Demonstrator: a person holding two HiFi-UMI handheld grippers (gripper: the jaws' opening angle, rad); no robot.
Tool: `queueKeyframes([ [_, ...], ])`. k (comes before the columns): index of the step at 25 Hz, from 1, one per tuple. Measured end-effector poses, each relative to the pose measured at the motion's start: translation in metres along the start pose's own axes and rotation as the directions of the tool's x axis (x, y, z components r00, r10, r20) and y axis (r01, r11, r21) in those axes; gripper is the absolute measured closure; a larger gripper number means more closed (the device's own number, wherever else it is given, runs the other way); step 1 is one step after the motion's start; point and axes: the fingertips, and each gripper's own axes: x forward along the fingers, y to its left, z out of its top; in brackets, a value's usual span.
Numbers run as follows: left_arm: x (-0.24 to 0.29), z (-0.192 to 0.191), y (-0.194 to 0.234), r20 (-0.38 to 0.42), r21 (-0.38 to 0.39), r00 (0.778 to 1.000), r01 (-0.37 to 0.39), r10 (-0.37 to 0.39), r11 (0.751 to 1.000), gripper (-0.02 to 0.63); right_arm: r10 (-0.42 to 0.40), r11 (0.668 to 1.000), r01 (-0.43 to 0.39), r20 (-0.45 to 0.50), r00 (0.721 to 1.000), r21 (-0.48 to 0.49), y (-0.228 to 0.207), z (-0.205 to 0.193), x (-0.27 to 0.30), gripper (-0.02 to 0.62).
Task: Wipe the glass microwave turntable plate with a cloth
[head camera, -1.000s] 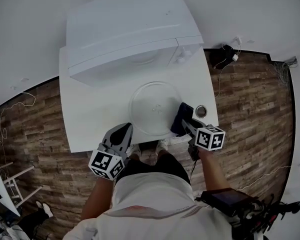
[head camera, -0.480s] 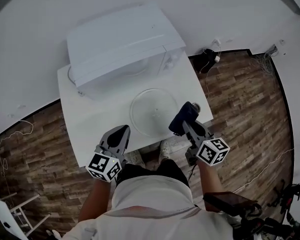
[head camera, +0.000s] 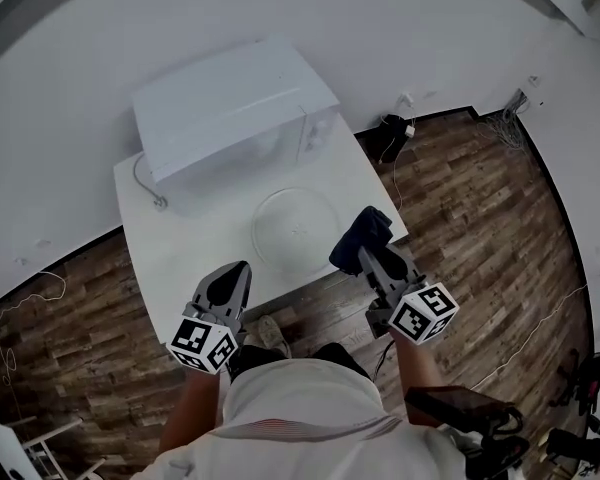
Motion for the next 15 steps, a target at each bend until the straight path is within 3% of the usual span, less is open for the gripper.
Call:
queueKeyframes([
  [7, -0.027, 0.02, -0.066, 0.068, 0.046, 0.998, -0.009, 0.006, 0.999, 0.595, 0.054, 0.996, -0.049, 0.07, 0.996, -0.073, 0.023, 0.019, -0.068, 0.532],
  [15, -0.079, 0.009, -0.155, 0.102, 0.086, 0.994, -0.057, 0.048, 0.995, 0.597, 0.099, 0.991, -0.089, 0.095, 0.99, -0.104, 0.038, 0.019, -0.163, 0.532],
])
